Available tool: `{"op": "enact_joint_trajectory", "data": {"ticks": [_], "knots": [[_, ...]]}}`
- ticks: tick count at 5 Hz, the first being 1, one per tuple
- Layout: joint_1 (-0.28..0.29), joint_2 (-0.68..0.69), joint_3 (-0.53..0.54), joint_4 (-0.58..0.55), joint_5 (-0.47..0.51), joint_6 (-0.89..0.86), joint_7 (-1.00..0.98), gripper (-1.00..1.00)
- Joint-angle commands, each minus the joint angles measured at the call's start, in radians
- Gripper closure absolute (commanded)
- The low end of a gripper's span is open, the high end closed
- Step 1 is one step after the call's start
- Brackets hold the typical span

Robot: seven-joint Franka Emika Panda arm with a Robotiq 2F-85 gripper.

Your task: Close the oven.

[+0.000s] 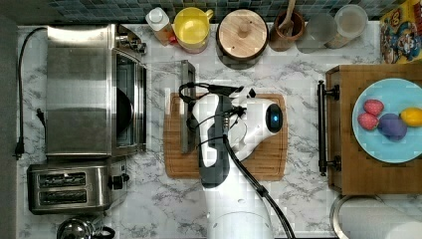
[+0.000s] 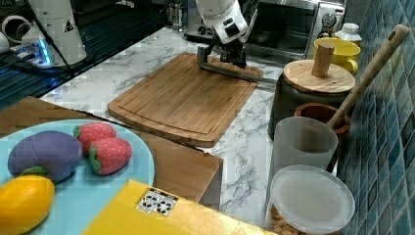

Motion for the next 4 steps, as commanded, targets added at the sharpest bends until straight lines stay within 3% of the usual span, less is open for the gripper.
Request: {"op": "enact_joint_trajectory", "data": {"ticks": [1,2,4], "knots": [[0.017,0.044,0.032,0.114,-0.018,-0.130,0.105,1.00],[0.010,-0.007,0.051,0.101,0.001,-0.186,0.108,1.00],[0.088,-0.127,0.112,0.060,-0.002,-0.131,0.137,1.00]]}}
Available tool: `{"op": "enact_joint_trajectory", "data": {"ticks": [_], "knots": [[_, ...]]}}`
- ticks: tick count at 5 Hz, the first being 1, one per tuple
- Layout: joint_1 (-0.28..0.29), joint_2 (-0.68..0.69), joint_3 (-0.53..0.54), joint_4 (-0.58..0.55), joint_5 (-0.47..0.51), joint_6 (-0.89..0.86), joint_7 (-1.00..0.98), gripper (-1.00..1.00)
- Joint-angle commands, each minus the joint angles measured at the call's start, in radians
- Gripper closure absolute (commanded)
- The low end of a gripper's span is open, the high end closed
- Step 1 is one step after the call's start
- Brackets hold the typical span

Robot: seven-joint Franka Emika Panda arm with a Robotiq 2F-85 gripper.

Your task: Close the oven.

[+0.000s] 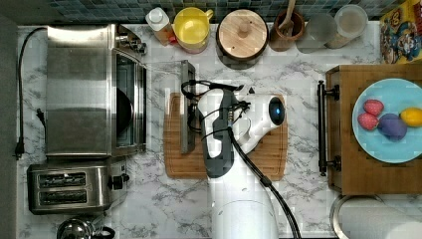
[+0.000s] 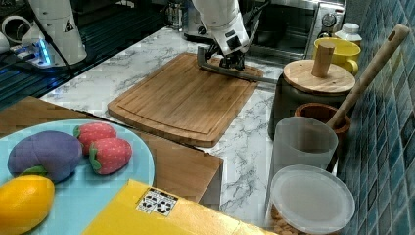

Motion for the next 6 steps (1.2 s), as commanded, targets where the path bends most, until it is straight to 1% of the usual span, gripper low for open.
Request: {"op": "enact_joint_trajectory", "data": {"ticks": [1,2,3,4,5,6], "knots": [[0.158,-0.226,0.145,0.023,-0.018,-0.028,0.161,1.00],[0.222,-0.257,0.168,0.036,-0.133,0.030,0.270,1.00],[0.276,-0.264,0.176,0.066,-0.290,0.060,0.430,1.00],[0.303,-0.262,0.204,0.081,-0.466,0.084,0.590,1.00],[0.304,-0.293,0.223,0.095,-0.634,0.067,0.760,1.00],[0.298,-0.325,0.252,0.122,-0.764,0.041,0.910,1.00]]}}
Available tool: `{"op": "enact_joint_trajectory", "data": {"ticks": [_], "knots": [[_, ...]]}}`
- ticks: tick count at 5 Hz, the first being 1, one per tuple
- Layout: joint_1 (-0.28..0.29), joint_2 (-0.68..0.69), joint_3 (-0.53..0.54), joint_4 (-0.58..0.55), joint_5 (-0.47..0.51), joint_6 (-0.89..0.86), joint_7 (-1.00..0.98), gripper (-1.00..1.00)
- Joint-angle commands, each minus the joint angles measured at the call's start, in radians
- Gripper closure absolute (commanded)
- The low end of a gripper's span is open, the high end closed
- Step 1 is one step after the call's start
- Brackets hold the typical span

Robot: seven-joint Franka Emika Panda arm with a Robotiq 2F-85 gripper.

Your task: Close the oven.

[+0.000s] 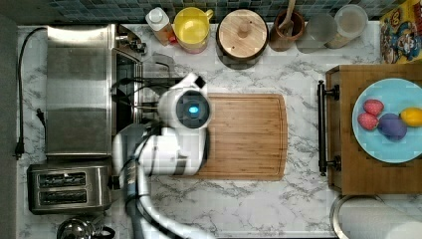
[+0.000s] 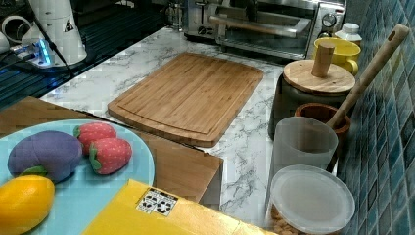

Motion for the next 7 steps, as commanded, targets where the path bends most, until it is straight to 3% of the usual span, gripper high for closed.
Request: {"op": "enact_joint_trajectory", "data": {"ticks": [1,2,3,4,5,7], "knots": [[0.144,-0.032,0.172,0.194,-0.480,-0.123,0.517,1.00],[0.150,-0.103,0.154,0.169,-0.457,-0.098,0.575,1.00],[0.144,-0.140,0.151,0.170,-0.545,-0.104,0.701,1.00],[0.149,-0.250,0.143,0.127,-0.512,-0.072,0.756,1.00],[0.147,-0.189,0.151,0.275,-0.511,-0.275,0.784,1.00],[0.140,-0.190,0.157,0.275,-0.510,-0.275,0.783,1.00]]}}
